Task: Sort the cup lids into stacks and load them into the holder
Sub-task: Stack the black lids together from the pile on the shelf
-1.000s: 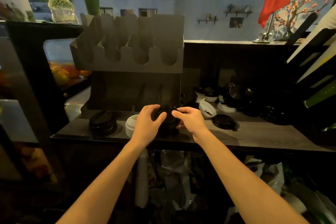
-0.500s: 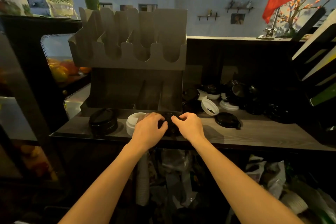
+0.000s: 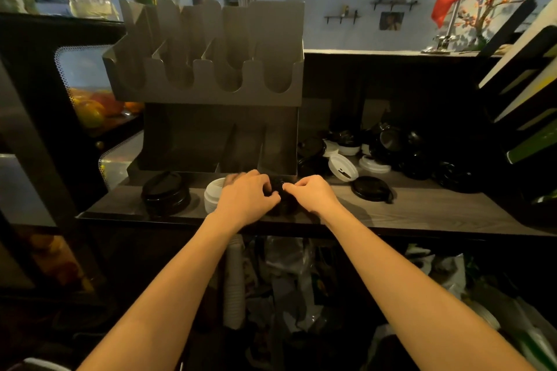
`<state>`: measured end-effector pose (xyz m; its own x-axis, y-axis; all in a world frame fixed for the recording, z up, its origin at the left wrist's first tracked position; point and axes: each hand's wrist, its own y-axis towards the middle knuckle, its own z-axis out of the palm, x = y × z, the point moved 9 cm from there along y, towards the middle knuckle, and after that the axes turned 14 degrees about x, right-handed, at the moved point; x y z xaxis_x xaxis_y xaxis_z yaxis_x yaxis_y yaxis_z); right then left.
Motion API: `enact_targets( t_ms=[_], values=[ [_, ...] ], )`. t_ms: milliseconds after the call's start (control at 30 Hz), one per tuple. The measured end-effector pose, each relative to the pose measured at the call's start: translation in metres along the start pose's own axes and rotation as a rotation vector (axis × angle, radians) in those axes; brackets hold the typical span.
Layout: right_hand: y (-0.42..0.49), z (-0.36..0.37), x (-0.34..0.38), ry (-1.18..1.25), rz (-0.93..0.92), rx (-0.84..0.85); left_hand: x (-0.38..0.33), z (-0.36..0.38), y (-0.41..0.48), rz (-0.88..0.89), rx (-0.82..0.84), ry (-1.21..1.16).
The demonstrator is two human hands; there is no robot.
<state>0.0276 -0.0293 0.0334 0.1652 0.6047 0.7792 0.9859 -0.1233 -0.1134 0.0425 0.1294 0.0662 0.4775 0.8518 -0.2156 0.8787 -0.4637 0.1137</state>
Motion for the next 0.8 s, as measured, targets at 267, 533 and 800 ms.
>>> enact_targets(
  t_ms=[267,533,800],
  values=[
    [-0.005,0.000,-0.007,0.127,-0.062,-0.083,-0.016,0.011,-0.001,0.059,0.086,-0.021],
    [0.003,-0.004,-0.016,0.136,0.009,-0.087,-0.015,0.017,0.000,0.054,0.112,-0.081],
    [-0.001,0.004,-0.012,0.139,-0.215,-0.058,-0.011,0.019,0.008,0.095,0.242,-0.071]
  ],
)
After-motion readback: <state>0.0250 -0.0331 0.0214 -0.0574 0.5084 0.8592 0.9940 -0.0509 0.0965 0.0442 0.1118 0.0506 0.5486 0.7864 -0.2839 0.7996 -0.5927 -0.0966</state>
